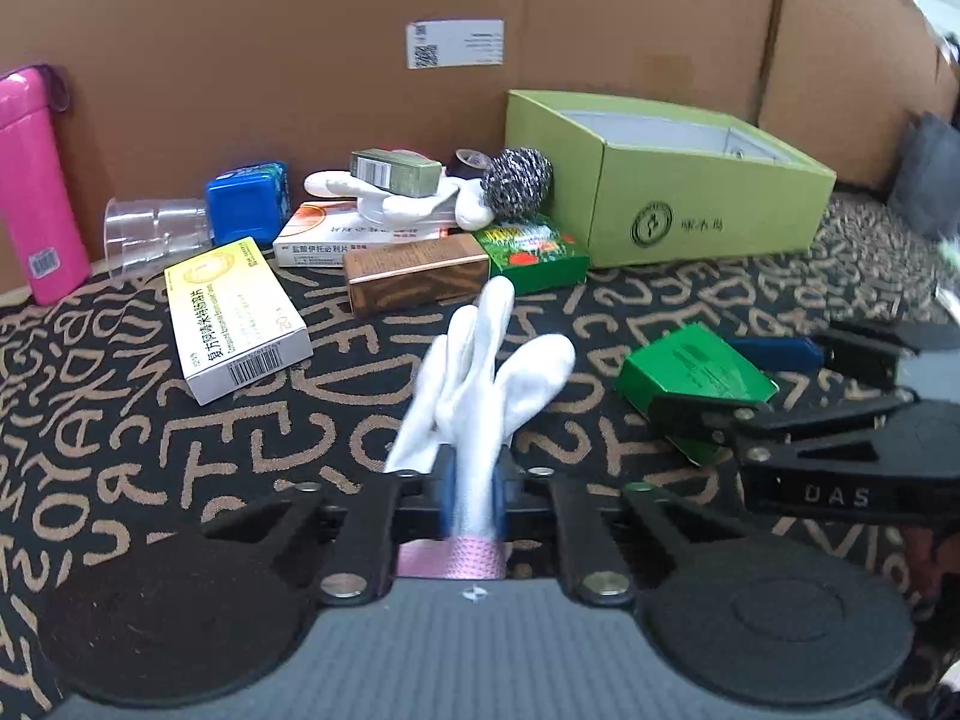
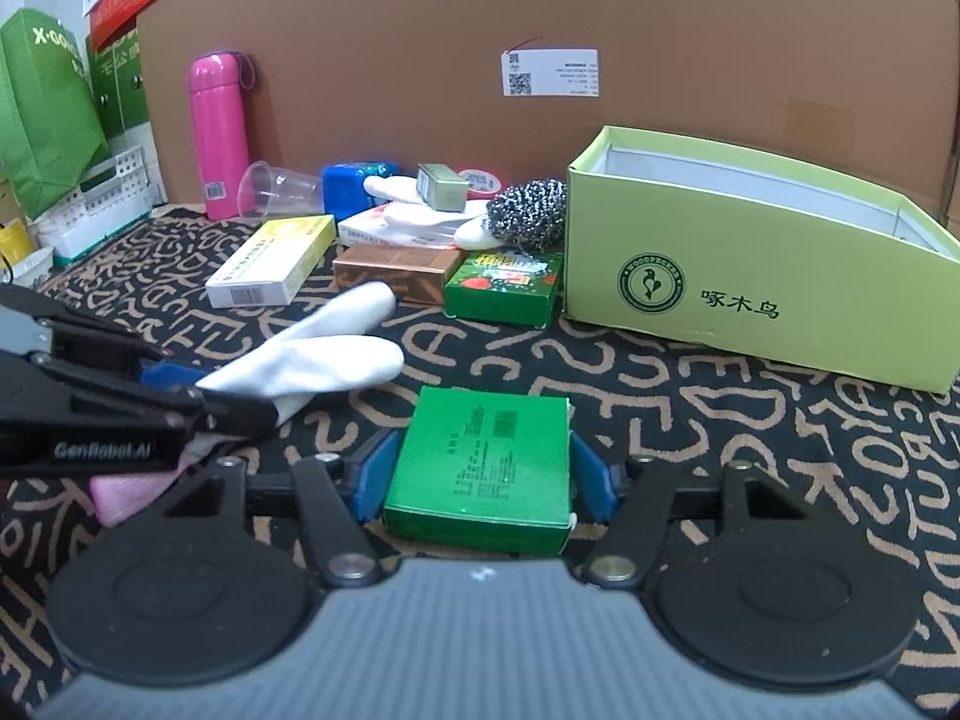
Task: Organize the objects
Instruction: 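Lift the white glove with left tool while right tool lifts green box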
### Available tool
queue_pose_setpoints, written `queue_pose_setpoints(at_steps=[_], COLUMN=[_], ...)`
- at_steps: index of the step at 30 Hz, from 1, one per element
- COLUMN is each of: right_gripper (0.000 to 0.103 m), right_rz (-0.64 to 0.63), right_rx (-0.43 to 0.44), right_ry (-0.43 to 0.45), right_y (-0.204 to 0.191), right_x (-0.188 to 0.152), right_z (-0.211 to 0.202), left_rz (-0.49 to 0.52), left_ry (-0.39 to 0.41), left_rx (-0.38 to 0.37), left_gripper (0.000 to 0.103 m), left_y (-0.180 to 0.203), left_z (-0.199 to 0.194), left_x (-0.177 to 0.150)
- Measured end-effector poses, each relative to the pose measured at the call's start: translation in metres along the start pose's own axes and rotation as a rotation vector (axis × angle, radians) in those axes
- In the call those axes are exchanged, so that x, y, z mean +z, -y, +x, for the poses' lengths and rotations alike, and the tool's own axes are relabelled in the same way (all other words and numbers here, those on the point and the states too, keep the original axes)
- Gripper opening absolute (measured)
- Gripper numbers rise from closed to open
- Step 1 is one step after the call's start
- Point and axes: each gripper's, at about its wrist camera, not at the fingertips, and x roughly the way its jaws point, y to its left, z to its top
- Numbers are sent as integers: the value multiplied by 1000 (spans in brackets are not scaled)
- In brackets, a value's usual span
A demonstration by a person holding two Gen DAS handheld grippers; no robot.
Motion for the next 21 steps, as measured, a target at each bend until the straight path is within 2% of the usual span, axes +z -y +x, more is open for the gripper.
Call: queue_pose_setpoints(at_steps=[5,6,7,10,12,13,14,15,16,19,21], right_gripper=[59,44,13,14,17,32,62,75,84,84,83], right_rz=[26,33,47,67,42,57,72,74,55,-8,-11], right_rx=[-9,-19,-24,-21,-24,-7,16,37,45,11,23], right_ry=[59,77,90,117,68,54,44,37,29,-15,-29], right_y=[13,18,23,40,42,42,42,40,36,27,26], right_x=[4,7,11,18,17,12,7,2,-3,-8,-8], right_z=[-22,-28,-33,-44,-43,-42,-43,-42,-40,-26,-18], left_rz=[-3,0,0,3,20,26,27,20,13,10,9], left_ry=[44,62,78,118,137,138,131,116,96,53,49], left_rx=[-59,-79,-104,-161,-153,-148,-147,-150,-152,-145,-140], left_gripper=[9,9,9,9,9,9,9,9,9,9,9], left_y=[8,11,14,24,31,33,35,35,35,33,30], left_z=[-14,-17,-19,-23,-23,-23,-22,-20,-17,-13,-13], left_x=[18,23,29,46,49,48,46,44,40,32,31])
